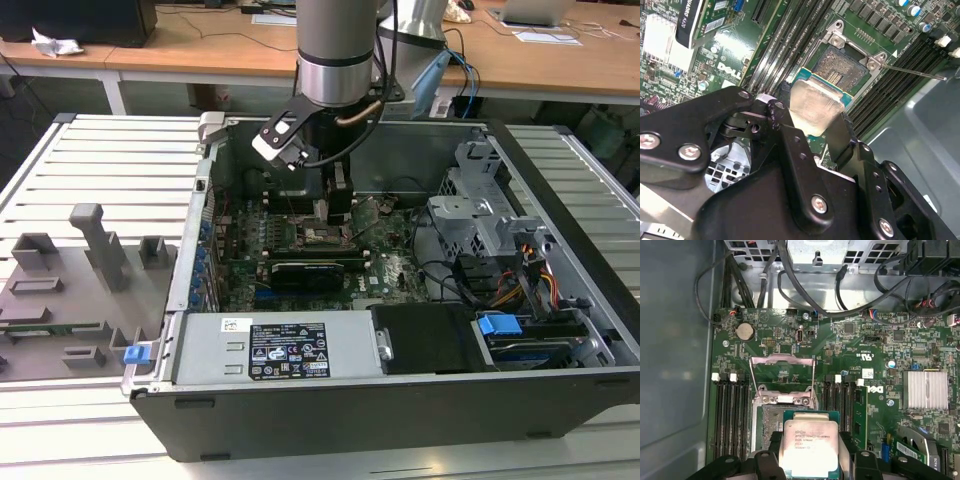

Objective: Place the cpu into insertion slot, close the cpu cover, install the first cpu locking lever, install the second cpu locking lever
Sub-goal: 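Place the cpu into insertion slot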

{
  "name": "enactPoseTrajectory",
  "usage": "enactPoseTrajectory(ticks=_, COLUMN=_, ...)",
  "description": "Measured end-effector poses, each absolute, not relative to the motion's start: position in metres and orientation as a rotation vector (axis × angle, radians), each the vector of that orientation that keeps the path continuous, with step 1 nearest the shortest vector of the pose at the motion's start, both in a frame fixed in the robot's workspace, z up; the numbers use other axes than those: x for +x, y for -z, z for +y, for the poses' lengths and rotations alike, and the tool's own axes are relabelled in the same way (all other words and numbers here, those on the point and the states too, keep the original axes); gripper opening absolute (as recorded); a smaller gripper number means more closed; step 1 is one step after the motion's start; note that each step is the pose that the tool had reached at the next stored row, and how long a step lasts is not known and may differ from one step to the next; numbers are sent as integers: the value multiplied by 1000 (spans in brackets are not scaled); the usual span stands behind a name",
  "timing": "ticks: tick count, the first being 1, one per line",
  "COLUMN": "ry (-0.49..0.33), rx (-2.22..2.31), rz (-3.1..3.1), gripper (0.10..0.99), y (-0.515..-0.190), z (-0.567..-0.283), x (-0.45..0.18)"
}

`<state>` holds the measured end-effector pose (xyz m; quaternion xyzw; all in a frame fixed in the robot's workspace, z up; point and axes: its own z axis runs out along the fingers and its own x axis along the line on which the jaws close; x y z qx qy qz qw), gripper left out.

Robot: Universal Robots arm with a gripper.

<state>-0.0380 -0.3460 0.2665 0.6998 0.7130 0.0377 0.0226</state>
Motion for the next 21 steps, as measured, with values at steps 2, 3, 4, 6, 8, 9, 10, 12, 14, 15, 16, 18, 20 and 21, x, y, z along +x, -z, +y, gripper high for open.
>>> enactPoseTrajectory(ticks=2, ry=-117, rx=2167, rz=2208, gripper=529, y=-266, z=-346, x=-38)
enactPoseTrajectory(ticks=3, ry=-117, rx=2167, rz=2208, gripper=529, y=-266, z=-346, x=-38)
enactPoseTrajectory(ticks=4, ry=-117, rx=2167, rz=2208, gripper=529, y=-266, z=-346, x=-38)
enactPoseTrajectory(ticks=6, ry=-117, rx=2167, rz=2208, gripper=529, y=-265, z=-346, x=-38)
enactPoseTrajectory(ticks=8, ry=-117, rx=2167, rz=2208, gripper=529, y=-265, z=-346, x=-38)
enactPoseTrajectory(ticks=9, ry=-117, rx=2168, rz=2208, gripper=529, y=-265, z=-346, x=-38)
enactPoseTrajectory(ticks=10, ry=-117, rx=2169, rz=2206, gripper=529, y=-265, z=-346, x=-38)
enactPoseTrajectory(ticks=12, ry=-117, rx=2175, rz=2200, gripper=529, y=-264, z=-346, x=-39)
enactPoseTrajectory(ticks=14, ry=-116, rx=2181, rz=2194, gripper=529, y=-264, z=-346, x=-39)
enactPoseTrajectory(ticks=15, ry=-116, rx=2183, rz=2192, gripper=529, y=-264, z=-346, x=-39)
enactPoseTrajectory(ticks=16, ry=-116, rx=2187, rz=2188, gripper=529, y=-263, z=-346, x=-39)
enactPoseTrajectory(ticks=18, ry=-116, rx=2191, rz=2184, gripper=529, y=-263, z=-346, x=-39)
enactPoseTrajectory(ticks=20, ry=-116, rx=2197, rz=2177, gripper=529, y=-262, z=-346, x=-39)
enactPoseTrajectory(ticks=21, ry=-116, rx=2199, rz=2175, gripper=529, y=-262, z=-346, x=-40)
